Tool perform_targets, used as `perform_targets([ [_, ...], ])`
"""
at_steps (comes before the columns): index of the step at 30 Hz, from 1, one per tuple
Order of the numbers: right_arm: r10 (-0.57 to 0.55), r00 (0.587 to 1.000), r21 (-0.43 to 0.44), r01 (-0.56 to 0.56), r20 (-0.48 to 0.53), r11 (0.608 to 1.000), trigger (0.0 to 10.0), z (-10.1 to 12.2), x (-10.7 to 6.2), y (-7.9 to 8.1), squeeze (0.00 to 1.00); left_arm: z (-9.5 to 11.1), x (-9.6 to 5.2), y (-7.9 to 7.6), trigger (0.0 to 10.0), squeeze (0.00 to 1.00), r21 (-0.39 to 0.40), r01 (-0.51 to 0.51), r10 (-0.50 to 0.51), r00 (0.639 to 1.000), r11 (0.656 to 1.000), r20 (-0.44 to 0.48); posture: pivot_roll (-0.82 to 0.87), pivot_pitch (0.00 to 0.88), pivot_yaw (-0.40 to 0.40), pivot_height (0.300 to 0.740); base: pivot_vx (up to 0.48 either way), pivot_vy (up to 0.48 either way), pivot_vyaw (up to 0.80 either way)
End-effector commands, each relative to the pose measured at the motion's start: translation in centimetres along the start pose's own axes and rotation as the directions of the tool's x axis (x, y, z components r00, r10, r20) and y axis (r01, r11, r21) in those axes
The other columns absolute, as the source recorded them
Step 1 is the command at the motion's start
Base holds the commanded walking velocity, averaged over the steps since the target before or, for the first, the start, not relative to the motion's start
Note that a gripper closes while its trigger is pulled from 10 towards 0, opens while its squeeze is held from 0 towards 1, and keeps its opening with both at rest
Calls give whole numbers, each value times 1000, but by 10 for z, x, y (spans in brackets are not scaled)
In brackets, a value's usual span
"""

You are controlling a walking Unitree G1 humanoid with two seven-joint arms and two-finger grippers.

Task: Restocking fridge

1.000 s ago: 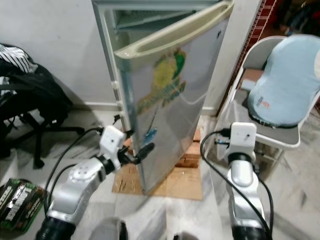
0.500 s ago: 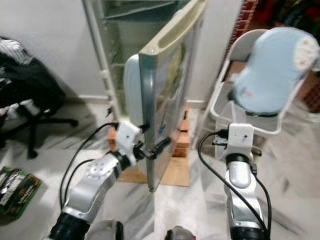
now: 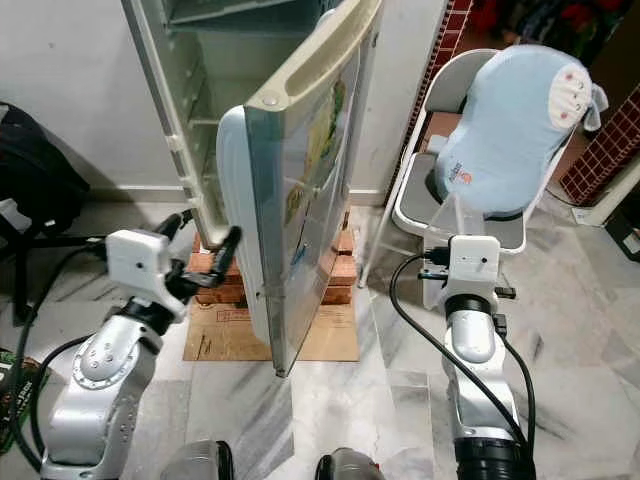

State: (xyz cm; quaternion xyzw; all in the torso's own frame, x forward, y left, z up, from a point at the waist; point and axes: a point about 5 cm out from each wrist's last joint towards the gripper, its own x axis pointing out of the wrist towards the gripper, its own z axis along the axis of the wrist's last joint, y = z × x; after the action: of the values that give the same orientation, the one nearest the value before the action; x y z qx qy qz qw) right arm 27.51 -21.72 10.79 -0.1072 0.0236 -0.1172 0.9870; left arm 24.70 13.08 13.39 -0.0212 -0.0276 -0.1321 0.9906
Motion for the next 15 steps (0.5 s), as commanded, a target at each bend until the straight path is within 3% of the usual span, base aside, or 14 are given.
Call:
perform_targets([
  [1, 2, 1000, 2, -2, -3, 1000, 10000, 0, 2, 0, 0, -22, 2, 1, 10000, 0, -33, 1, -5, 993, 999, -118, 10, 85, -60, 740, 0, 0, 0],
  [6, 1, 1000, 4, -1, 2, 1000, 10000, 2, 2, 1, 0, -40, 29, -2, 10000, 0, -24, 75, -78, 976, 997, -202, -10, 79, -57, 740, 0, 0, 0],
  [10, -17, 1000, 1, 17, 0, 1000, 10000, 1, 0, -3, 0, -39, 57, -16, 10000, 0, -14, 195, -194, 959, 981, -209, -31, 75, -45, 740, 0, 0, 0],
  [13, -32, 999, 0, 32, -1, 999, 10000, 0, -2, -6, 0, -43, 67, -31, 10000, 0, -4, 301, -293, 925, 954, -241, -38, 74, -36, 740, 0, 0, 0],
  [15, -42, 999, -4, 42, -4, 999, 10000, -1, -3, -8, 0, -49, 72, -48, 10000, 0, 12, 416, -395, 872, 909, -287, -42, 72, -32, 740, 0, 0, 0],
])
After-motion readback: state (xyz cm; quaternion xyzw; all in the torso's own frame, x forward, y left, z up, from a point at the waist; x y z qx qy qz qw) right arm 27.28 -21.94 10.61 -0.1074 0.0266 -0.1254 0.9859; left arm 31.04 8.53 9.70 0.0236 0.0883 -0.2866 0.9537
